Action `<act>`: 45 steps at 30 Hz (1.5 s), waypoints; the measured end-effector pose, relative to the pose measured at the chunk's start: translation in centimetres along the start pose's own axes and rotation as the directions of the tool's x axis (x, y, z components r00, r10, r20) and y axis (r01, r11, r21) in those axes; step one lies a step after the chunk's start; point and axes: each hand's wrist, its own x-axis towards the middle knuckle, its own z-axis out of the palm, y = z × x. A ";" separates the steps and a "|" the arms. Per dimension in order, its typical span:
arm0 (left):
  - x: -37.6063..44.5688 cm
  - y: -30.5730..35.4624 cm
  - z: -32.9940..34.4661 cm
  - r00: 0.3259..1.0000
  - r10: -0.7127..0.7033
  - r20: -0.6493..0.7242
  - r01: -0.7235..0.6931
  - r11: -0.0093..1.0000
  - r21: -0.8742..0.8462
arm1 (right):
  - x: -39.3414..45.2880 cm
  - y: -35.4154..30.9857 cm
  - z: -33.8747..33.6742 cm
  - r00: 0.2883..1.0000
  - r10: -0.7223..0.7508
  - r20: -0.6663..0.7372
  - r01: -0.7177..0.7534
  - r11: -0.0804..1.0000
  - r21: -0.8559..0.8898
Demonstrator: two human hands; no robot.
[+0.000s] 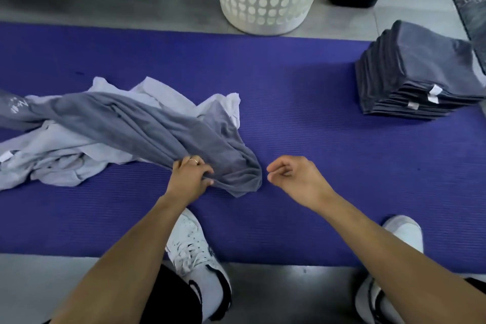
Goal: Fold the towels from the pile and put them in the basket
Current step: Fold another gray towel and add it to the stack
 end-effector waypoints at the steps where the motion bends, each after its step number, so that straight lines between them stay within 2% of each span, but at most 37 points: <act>1: 0.0 0.0 0.3 0.999 0.006 -0.034 -0.005 1.000 0.015 | -0.2 0.4 0.1 1.000 0.013 0.002 -0.013 1.000 0.008; 3: -0.2 0.0 0.3 0.998 0.026 -0.062 -0.024 0.999 0.035 | -0.7 1.2 0.0 0.999 0.034 -0.018 -0.034 0.999 0.028; 8: -1.3 0.2 0.1 0.994 0.113 -0.003 -0.112 0.985 0.134 | -2.3 2.9 0.1 0.996 0.083 -0.044 -0.080 0.994 0.076; 14: -1.3 1.8 0.2 0.999 0.047 0.009 -0.048 0.976 0.211 | -4.0 3.7 0.4 0.995 0.067 -0.070 -0.058 0.990 0.129; 16: -1.4 2.0 -0.4 0.999 0.033 -0.008 -0.031 0.992 0.122 | -4.5 4.0 0.2 0.995 0.060 -0.084 -0.048 0.989 0.139; 18: -1.8 2.4 -1.7 0.998 0.017 -0.052 -0.021 0.997 -0.074 | -5.0 4.2 -0.4 0.994 0.045 -0.104 -0.030 0.989 0.143; 21: -2.5 3.6 -5.4 0.991 -0.002 -0.131 -0.036 0.958 -0.286 | -5.7 4.2 -1.9 0.987 0.006 -0.158 0.019 0.987 0.157; 24: -3.7 5.1 -10.3 0.952 0.018 -0.307 -0.113 0.949 -0.293 | -6.5 3.6 -4.0 0.976 -0.067 -0.207 0.102 0.981 0.165; 26: -5.1 6.4 -13.7 0.934 0.062 -0.351 -0.167 0.946 -0.277 | -6.9 2.7 -5.4 0.970 -0.123 -0.212 0.161 0.972 0.174; 32: -10.3 11.8 -22.4 0.914 0.228 -0.335 -0.321 0.912 -0.255 | -8.0 -2.3 -8.0 0.923 -0.338 -0.186 0.359 0.929 0.092; 35: -13.3 14.5 -25.6 0.899 0.245 -0.363 -0.366 0.875 -0.317 | -8.9 -4.4 -9.1 0.887 -0.459 -0.049 0.458 0.888 -0.028; 38: -15.5 16.6 -27.6 0.891 0.195 -0.410 -0.381 0.812 -0.441 | -10.2 -5.6 -10.3 0.863 -0.500 0.063 0.504 0.859 -0.088; 41: -16.2 18.3 -28.2 0.897 0.189 -0.399 -0.392 0.756 -0.524 | -12.2 -6.4 -11.8 0.841 -0.534 0.081 0.536 0.844 -0.005; 45: -15.6 20.2 -28.7 0.914 0.209 -0.346 -0.378 0.749 -0.545 | -14.6 -6.8 -13.3 0.841 -0.541 0.011 0.536 0.836 0.119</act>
